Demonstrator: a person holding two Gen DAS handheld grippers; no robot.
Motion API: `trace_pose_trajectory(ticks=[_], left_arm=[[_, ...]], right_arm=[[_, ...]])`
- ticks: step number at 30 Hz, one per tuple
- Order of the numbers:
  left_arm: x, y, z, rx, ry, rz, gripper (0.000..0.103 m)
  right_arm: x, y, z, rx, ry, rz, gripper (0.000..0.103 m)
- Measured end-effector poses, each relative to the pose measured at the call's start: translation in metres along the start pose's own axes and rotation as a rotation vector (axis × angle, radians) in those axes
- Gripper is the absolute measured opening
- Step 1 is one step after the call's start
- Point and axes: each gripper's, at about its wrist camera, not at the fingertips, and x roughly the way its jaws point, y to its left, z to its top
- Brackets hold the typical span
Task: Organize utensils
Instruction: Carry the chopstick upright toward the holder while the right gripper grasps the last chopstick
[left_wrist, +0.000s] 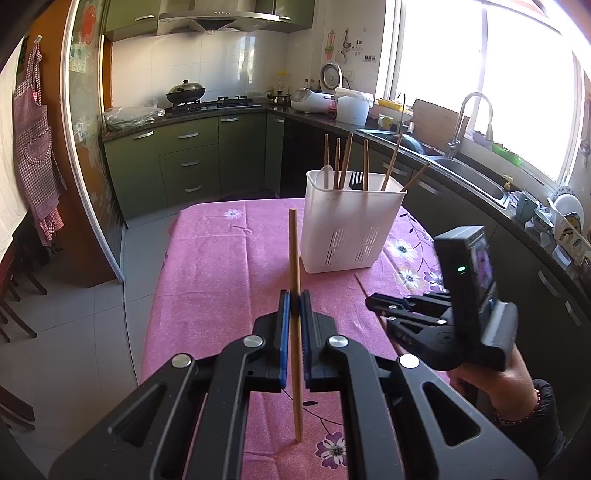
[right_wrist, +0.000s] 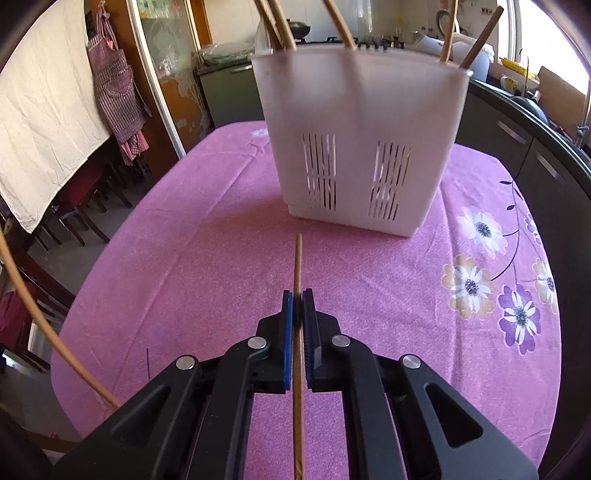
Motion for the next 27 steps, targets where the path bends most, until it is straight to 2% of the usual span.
trace_pose_trajectory(ticks=[5,12,19,27], left_arm=[[-0.001,0.000,0.000,0.001,-0.001,0.001,0.006],[-0.005,0.001,-0.001,-0.002,-0.005,0.002,0.006],[-0.013,-0.001,-0.006,0.012,-0.014,-0.009,0.006],[-0.014,-0.001,-0.008,0.019,-0.023,-0.022,0.006]], right_arm=[[-0.068,-0.004,0.002,0.010,-0.153,0.022,0.006],[-0.132,0.002,-0.025,-0.019,-0.250,0.039,0.006],[-0.177,0.007,-0.059,-0.024,-0.297,0.045,0.006],[-0.187,0.004,-0.069,-0.014,-0.306,0.045,0.006]])
